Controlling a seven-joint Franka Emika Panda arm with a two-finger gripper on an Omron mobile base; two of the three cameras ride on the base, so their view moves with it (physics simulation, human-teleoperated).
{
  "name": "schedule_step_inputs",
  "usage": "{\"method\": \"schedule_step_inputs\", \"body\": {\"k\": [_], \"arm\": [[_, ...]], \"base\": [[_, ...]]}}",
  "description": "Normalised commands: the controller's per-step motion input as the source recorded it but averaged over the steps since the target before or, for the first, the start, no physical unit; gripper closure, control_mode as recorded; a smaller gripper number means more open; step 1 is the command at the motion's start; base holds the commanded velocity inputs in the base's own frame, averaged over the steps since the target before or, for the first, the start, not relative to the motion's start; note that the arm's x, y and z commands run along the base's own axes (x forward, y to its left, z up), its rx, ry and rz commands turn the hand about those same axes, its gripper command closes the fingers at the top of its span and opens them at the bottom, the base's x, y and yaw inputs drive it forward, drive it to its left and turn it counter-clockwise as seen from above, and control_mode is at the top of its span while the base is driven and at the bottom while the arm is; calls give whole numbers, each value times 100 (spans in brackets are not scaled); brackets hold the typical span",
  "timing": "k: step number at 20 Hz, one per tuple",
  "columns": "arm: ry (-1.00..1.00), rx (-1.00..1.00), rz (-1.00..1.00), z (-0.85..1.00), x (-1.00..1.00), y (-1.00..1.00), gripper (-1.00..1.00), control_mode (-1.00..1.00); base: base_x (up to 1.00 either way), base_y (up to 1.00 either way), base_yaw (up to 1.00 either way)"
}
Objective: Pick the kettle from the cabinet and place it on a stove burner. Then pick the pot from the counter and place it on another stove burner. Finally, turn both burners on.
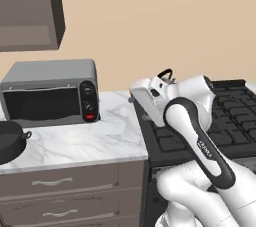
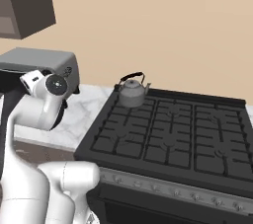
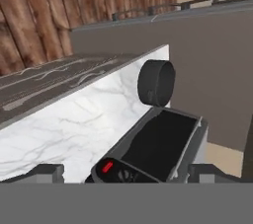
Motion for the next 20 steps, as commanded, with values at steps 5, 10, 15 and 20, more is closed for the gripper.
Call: {"method": "schedule_step_inputs", "body": {"k": [5, 10, 15, 20], "arm": [[0, 0, 0, 0, 0, 0, -100, 100], [0, 0, 0, 0, 0, 0, -100, 100], [0, 0, 0, 0, 0, 0, -100, 100], [0, 0, 0, 0, 0, 0, -100, 100]], "base": [[-55, 10, 0], [-35, 32, 0], [-14, 49, 0], [-6, 54, 0]]}}
